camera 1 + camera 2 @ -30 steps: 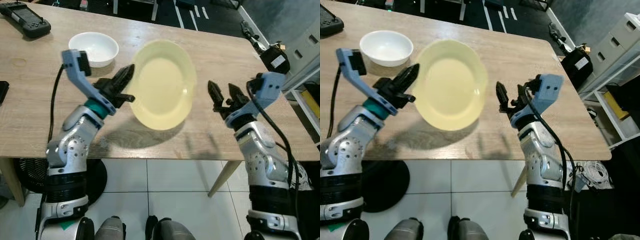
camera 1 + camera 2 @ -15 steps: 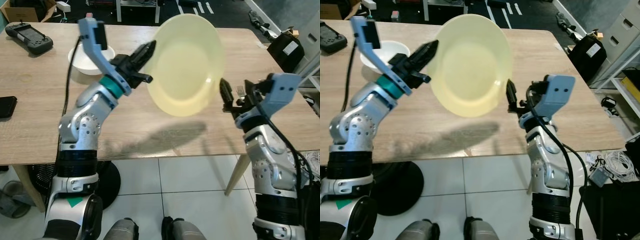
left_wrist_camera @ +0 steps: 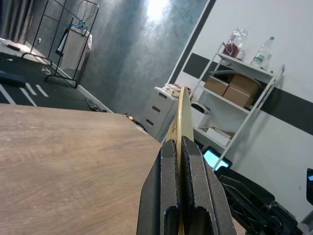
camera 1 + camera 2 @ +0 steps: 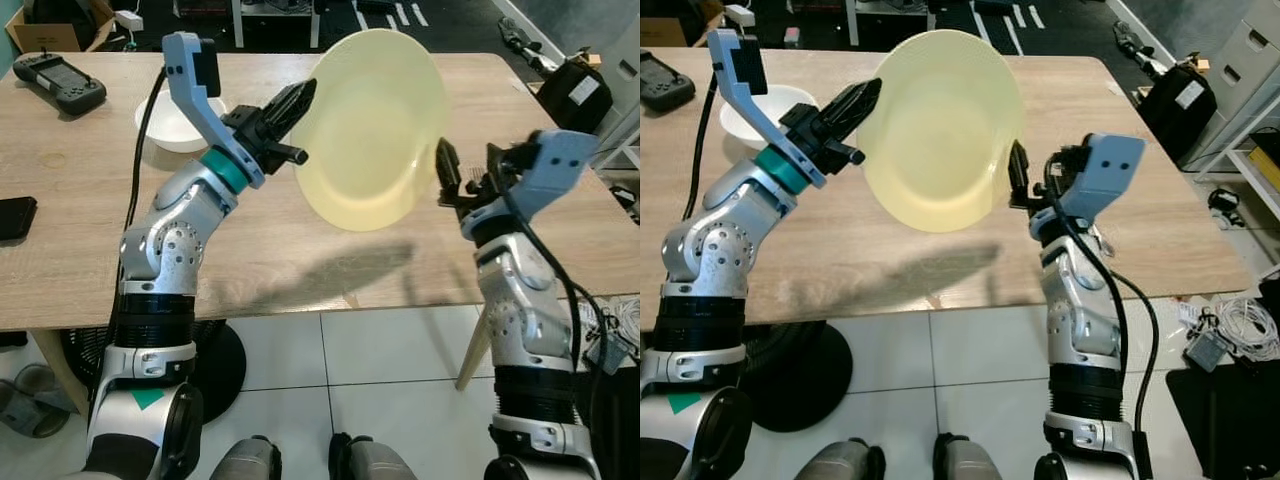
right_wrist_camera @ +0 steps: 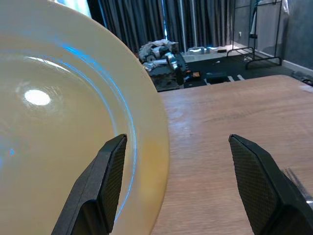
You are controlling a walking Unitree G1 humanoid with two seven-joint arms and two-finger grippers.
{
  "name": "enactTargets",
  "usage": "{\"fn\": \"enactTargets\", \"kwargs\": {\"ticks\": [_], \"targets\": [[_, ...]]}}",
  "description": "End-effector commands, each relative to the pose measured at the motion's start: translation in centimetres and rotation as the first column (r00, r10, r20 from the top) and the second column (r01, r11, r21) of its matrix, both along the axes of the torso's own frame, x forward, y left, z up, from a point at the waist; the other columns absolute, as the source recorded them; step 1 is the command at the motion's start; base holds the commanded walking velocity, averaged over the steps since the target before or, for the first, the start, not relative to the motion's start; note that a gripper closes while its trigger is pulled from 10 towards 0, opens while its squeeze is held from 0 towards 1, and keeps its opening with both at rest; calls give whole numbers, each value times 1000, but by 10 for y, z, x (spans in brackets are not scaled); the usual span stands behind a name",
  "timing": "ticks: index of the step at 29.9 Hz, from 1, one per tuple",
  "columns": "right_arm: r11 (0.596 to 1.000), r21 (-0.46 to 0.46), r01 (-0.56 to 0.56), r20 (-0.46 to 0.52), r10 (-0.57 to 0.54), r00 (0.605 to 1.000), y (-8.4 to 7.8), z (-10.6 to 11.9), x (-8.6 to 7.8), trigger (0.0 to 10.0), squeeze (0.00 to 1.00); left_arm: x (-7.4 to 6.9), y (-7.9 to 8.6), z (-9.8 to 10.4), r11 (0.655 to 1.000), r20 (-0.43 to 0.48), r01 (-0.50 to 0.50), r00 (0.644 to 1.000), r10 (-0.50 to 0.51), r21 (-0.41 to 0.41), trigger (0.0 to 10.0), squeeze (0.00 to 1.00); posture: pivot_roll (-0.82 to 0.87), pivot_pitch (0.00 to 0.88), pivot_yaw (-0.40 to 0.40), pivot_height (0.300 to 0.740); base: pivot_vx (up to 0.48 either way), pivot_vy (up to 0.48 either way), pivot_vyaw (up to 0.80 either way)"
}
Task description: Setting the table
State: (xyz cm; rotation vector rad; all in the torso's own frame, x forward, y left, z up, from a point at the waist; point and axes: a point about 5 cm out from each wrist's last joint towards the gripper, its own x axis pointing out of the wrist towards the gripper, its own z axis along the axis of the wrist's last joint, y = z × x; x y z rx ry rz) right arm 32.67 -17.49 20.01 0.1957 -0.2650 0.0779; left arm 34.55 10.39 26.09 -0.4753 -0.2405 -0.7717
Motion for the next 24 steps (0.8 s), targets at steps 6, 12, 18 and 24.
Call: {"fn": "enactTargets", "kwargs": {"ticks": [6, 12, 18, 24], "targets": [[999, -20, 43, -18, -43, 999, -8, -8, -11, 10000, 0, 5, -6, 3, 1000, 6, 8, 1000, -8, -14, 10000, 0, 101, 0, 21, 740, 0, 0, 0], [997, -48, 60, 11, -60, 998, -16, 0, -7, 10000, 0, 5, -4, 12, 998, 33, -10, 999, 12, -55, 10000, 0, 97, 0, 24, 740, 0, 0, 0], [994, -65, 85, 55, -81, 995, -18, 10, -5, 10000, 0, 10, -3, 8, 997, 14, -4, 1000, 5, -73, 10000, 0, 45, 0, 73, 740, 0, 0, 0], [990, -70, 121, 78, -116, 990, -28, 10, -11, 10000, 0, 16, -11, 4, 999, -29, 26, 999, -27, -48, 10000, 0, 52, 0, 155, 740, 0, 0, 0]]}}
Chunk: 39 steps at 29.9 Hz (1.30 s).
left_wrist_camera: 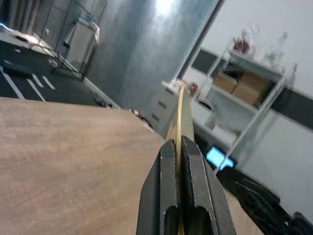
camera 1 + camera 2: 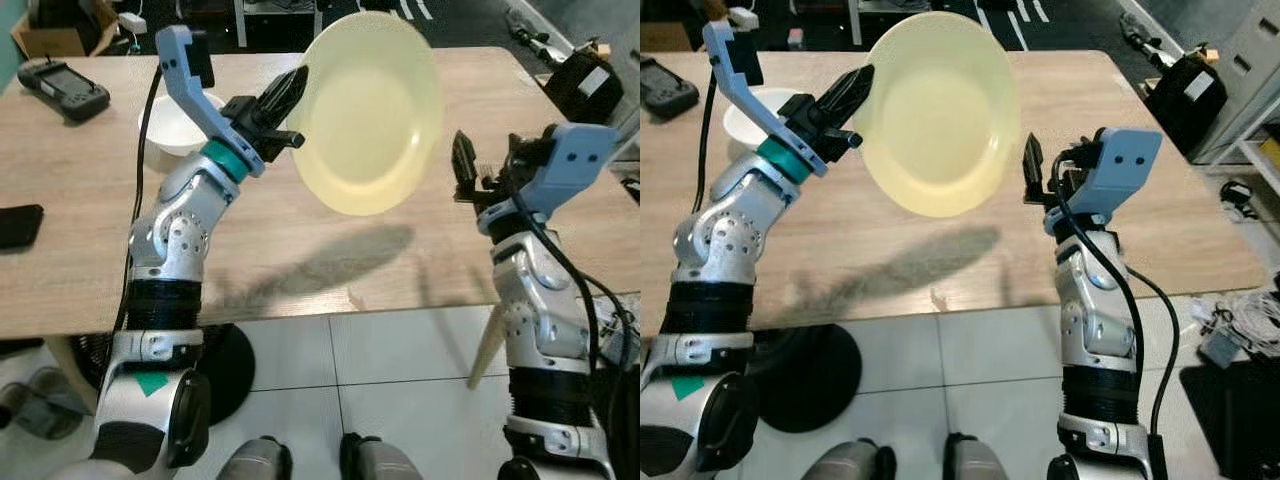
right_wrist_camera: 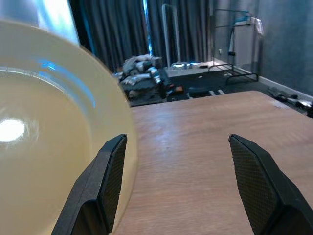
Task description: Setting the table
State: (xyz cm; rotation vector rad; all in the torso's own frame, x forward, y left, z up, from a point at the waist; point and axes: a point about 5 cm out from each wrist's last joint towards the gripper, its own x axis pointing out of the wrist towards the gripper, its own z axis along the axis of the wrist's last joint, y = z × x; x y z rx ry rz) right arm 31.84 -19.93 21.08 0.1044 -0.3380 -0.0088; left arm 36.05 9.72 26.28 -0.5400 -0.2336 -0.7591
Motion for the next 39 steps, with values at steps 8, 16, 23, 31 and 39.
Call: {"fn": "enactTargets", "kwargs": {"ticks": [8, 16, 23, 31, 39], "targets": [[1000, 14, 23, 14, -23, 1000, 1, 2, -2, 10000, 0, 4, -12, 0, 999, -21, 16, 1000, -15, 28, 10000, 0, 52, 0, 151, 740, 0, 0, 0], [998, -54, -36, -14, 35, 999, 3, 5, 0, 10000, 0, 0, -7, -14, 1000, -41, 4, 999, -4, -17, 10000, 0, -4, 0, 109, 740, 0, 0, 0], [999, -32, -23, 0, 23, 1000, 6, 6, -11, 10000, 0, 1, 17, -9, 1000, -12, -22, 1000, 22, -19, 10000, 0, -13, 0, 115, 740, 0, 0, 0], [999, -44, -11, -28, 10, 1000, 5, -3, -19, 10000, 0, -1, 22, 5, 995, 21, -29, 999, 31, -92, 10000, 0, -36, 0, 127, 740, 0, 0, 0], [999, -53, 6, -2, -6, 1000, 7, 6, -18, 10000, 0, 0, 19, 19, 993, 58, -50, 997, 56, -110, 10000, 0, -13, 0, 115, 740, 0, 0, 0]]}}
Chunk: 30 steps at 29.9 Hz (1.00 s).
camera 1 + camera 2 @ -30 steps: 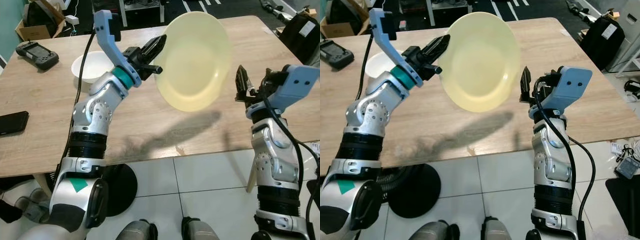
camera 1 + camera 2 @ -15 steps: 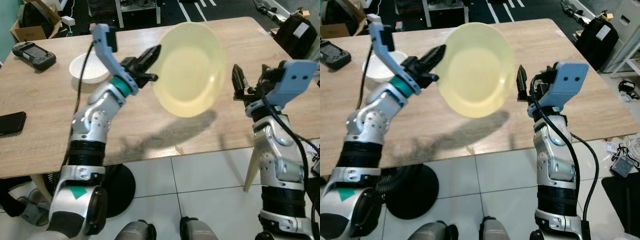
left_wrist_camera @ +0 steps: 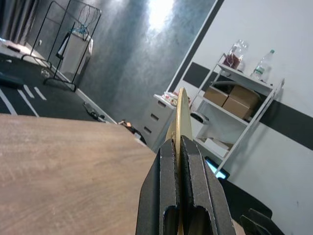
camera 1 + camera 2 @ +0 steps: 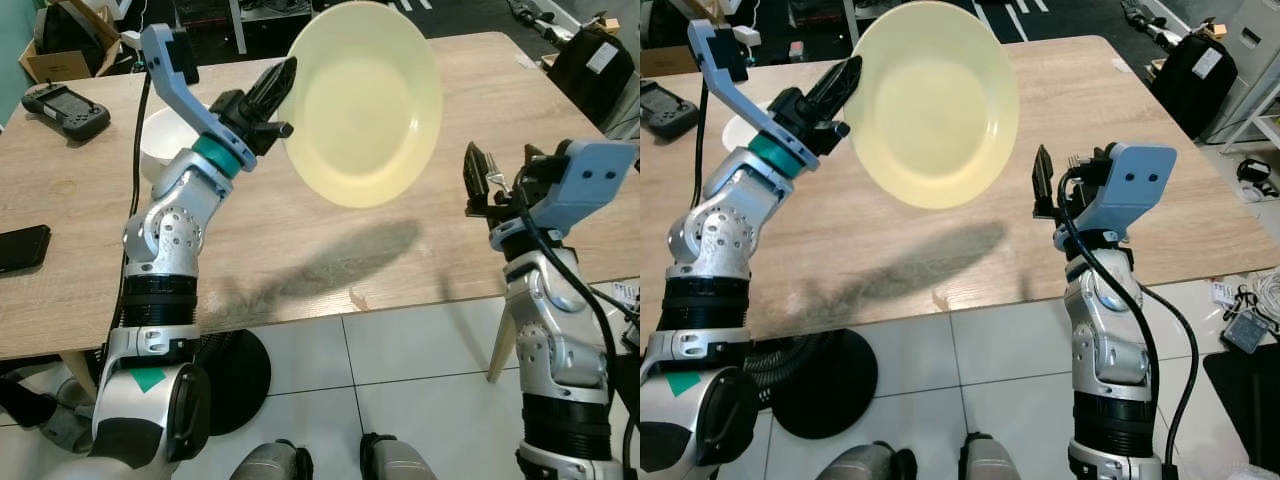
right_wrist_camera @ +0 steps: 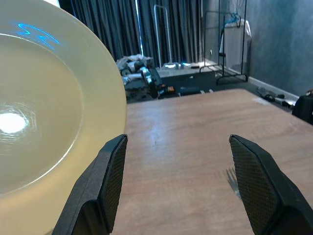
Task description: Setting the table
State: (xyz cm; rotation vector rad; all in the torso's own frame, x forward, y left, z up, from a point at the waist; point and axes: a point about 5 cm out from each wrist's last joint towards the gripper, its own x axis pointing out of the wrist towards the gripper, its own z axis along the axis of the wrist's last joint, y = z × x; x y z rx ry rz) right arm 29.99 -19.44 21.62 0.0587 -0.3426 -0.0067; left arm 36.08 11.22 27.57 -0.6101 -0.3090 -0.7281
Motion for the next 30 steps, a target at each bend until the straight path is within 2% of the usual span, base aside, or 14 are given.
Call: {"fn": "enactTargets", "kwargs": {"ticks": [1, 3, 8, 9, 13, 16, 18, 22, 24, 25, 26, 27, 28, 30], "targets": [[1000, -8, 1, -7, -1, 1000, 2, 0, 0, 10000, 0, -1, 4, 6, 1000, 27, -21, 999, 21, -17, 10000, 0, -13, 0, 115, 740, 0, 0, 0], [1000, -11, -16, -1, 16, 1000, 10, 3, 4, 10000, 0, 1, 10, 8, 999, 25, -42, 999, 42, -10, 10000, 0, -6, 0, 134, 740, 0, 0, 0], [1000, -16, -20, 11, 20, 1000, 12, 6, 6, 10000, 0, 0, 11, 12, 999, 38, -33, 999, 33, -1, 10000, 0, 6, 0, 136, 740, 0, 0, 0], [1000, -10, -1, 18, 2, 1000, 7, 8, 4, 10000, 0, -4, 9, 19, 1000, 67, -14, 998, 14, 3, 10000, 0, 13, 0, 127, 740, 0, 0, 0], [1000, -10, 10, 10, -10, 1000, -1, 5, 2, 10000, 0, -6, 5, 20, 1000, 87, 4, 996, -4, -8, 10000, 0, 30, 0, 87, 740, 0, 0, 0], [1000, -5, 12, 2, -12, 1000, -4, 3, 1, 10000, 0, -7, 3, 19, 1000, 88, 3, 996, -2, -9, 10000, 0, 35, 0, 83, 740, 0, 0, 0], [1000, 22, 14, -20, -13, 1000, -5, -2, 2, 10000, 0, -7, 6, 5, 1000, 38, -10, 999, 11, -8, 10000, 0, 30, 0, 80, 740, 0, 0, 0], [999, 49, 14, -25, -13, 1000, -2, -4, 3, 10000, 0, -10, 7, -5, 1000, 2, 4, 1000, -4, -12, 10000, 0, 34, 0, 87, 740, 0, 0, 0], [982, 186, 4, 17, -7, 1000, -1, -2, -1, 10000, 0, -15, 2, 1, 997, 29, 70, 997, -69, -24, 10000, 0, 51, 0, 87, 740, 0, 0, 0], [961, 275, -17, 58, 1, 998, -3, 3, -5, 10000, 0, -16, 0, 8, 994, 56, 103, 993, -101, -28, 10000, 0, 54, 0, 92, 740, 0, 0, 0], [961, 275, -17, 58, 1, 998, -3, 3, -5, 10000, 0, -16, 0, 8, 994, 56, 103, 993, -101, -28, 10000, 0, 54, 0, 92, 740, 0, 0, 0], [940, 340, -39, 98, 6, 995, -6, 8, -10, 10000, 0, -17, -1, 15, 990, 81, 136, 988, -133, -34, 10000, 0, 43, 0, 94, 740, 0, 0, 0], [930, 366, -36, 114, -6, 993, -13, 11, -13, 10000, 0, -16, 0, 17, 988, 84, 148, 986, -144, -39, 10000, 0, 39, 0, 92, 740, 0, 0, 0], [930, 366, -16, 108, -25, 994, -19, 11, -16, 10000, 0, -15, 1, 16, 988, 74, 150, 986, -147, -42, 10000, 0, 41, 0, 88, 740, 0, 0, 0]]}}
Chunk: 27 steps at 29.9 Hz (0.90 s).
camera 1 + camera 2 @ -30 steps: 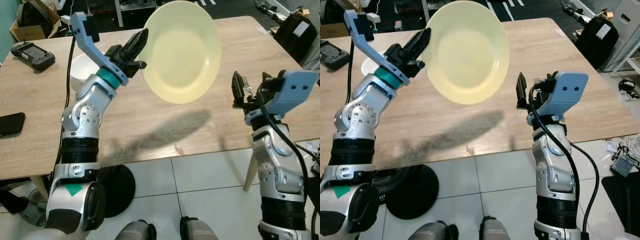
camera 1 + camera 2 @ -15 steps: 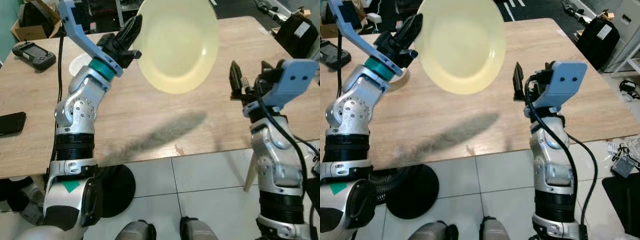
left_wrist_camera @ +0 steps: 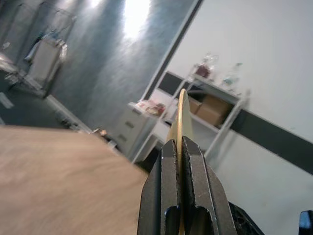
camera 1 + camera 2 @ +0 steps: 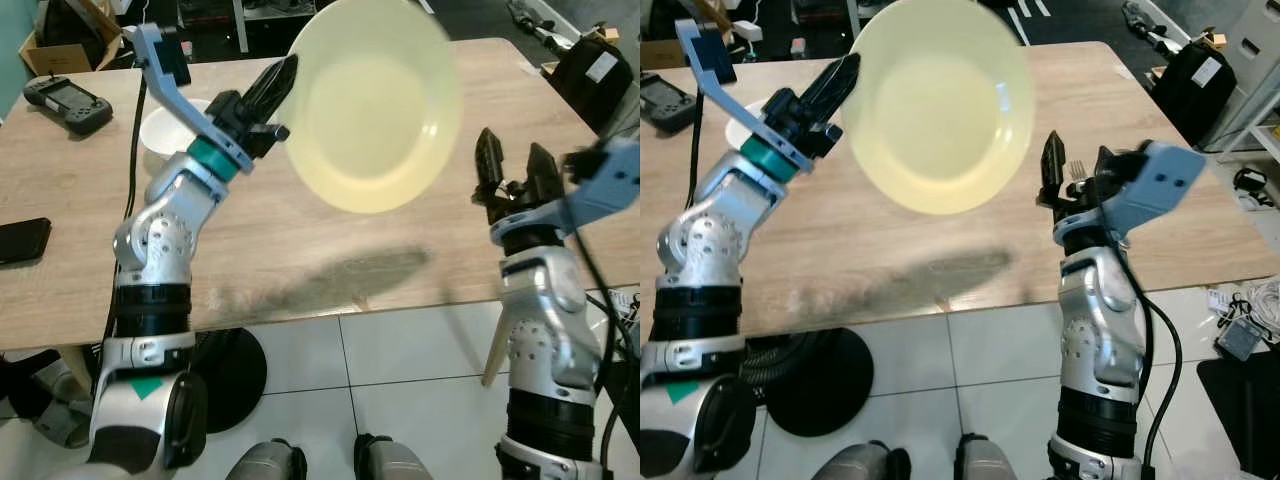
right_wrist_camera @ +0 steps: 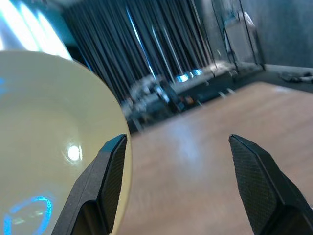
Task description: Setting the table
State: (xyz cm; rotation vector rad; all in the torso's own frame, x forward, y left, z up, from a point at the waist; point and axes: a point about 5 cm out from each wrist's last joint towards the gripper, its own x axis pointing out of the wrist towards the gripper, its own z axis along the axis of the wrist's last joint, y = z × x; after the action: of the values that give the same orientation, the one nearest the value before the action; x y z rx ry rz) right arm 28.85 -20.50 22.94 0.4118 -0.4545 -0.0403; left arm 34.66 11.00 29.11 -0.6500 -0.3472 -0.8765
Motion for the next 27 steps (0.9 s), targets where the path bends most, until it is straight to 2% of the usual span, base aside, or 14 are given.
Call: {"fn": "enactTargets", "kwargs": {"ticks": [1, 3, 4, 5, 7, 10, 12, 14, 15, 16, 18, 19, 21, 27], "targets": [[998, -30, 51, -48, -52, 997, -14, -8, -5, 10000, 0, 1, 5, -9, 1000, -31, -5, 999, 5, 5, 10000, 0, 51, 0, 74, 740, 0, 0, 0], [991, -118, 59, -112, -72, 991, -15, -19, -3, 10000, 0, 4, 7, -30, 999, -116, -45, 992, 47, 23, 10000, 0, 48, 0, 68, 740, 0, 0, 0], [991, -118, 59, -112, -72, 991, -15, -19, -3, 10000, 0, 4, 7, -30, 999, -116, -45, 992, 47, 23, 10000, 0, 48, 0, 68, 740, 0, 0, 0], [989, -136, 50, -134, -69, 989, -13, -24, -2, 10000, 0, 4, 8, -43, 998, -171, -58, 983, 60, 18, 10000, 0, 48, 0, 68, 740, 0, 0, 0], [989, -146, 19, -150, -41, 988, -4, -28, 0, 10000, 0, 3, 10, -67, 997, -295, -70, 954, 57, -34, 10000, 0, 46, 0, 62, 740, 0, 0, 0], [988, -151, 9, -152, -32, 988, -1, -29, 0, 10000, 0, 2, 11, -78, 994, -351, -81, 935, 52, -68, 10000, 0, 49, 0, 55, 740, 0, 0, 0], [989, -145, -13, -160, -10, 987, 5, -32, 0, 10000, 0, 0, 15, -94, 981, -451, -115, 892, 33, -155, 10000, 0, 57, 0, 41, 740, 0, 0, 0], [989, -145, -13, -160, -10, 987, 5, -32, 0, 10000, 0, 0, 15, -94, 981, -451, -115, 892, 33, -155, 10000, 0, 57, 0, 41, 740, 0, 0, 0], [990, -138, -24, -166, 1, 986, 8, -34, 0, 10000, 0, -2, 18, -98, 971, -483, -131, 875, 19, -199, 10000, 0, 69, 0, 34, 740, 0, 0, 0], [990, -138, -24, -166, 1, 986, 8, -34, 0, 10000, 0, -2, 18, -98, 971, -483, -131, 875, 19, -199, 10000, 0, 69, 0, 34, 740, 0, 0, 0], [991, -125, -45, -182, 22, 983, 12, -38, 3, 10000, 0, -1, 34, -110, 952, -554, -190, 832, 26, -241, 10000, 0, 73, 0, 34, 740, 0, 0, 0], [991, -125, -45, -182, 22, 983, 12, -38, 3, 10000, 0, -1, 34, -110, 952, -554, -190, 832, 26, -241, 10000, 0, 73, 0, 34, 740, 0, 0, 0], [990, -127, -63, -179, 39, 983, 16, -37, 5, 10000, 0, 0, 40, -117, 937, -600, -229, 800, 28, -262, 10000, 0, 88, 0, 34, 740, 0, 0, 0], [994, -102, -47, -186, 27, 982, 15, -43, 4, 10000, 0, 0, 29, -108, 929, -586, -208, 810, -11, -306, 10000, 0, 94, 0, 36, 740, 0, 0, 0]]}}
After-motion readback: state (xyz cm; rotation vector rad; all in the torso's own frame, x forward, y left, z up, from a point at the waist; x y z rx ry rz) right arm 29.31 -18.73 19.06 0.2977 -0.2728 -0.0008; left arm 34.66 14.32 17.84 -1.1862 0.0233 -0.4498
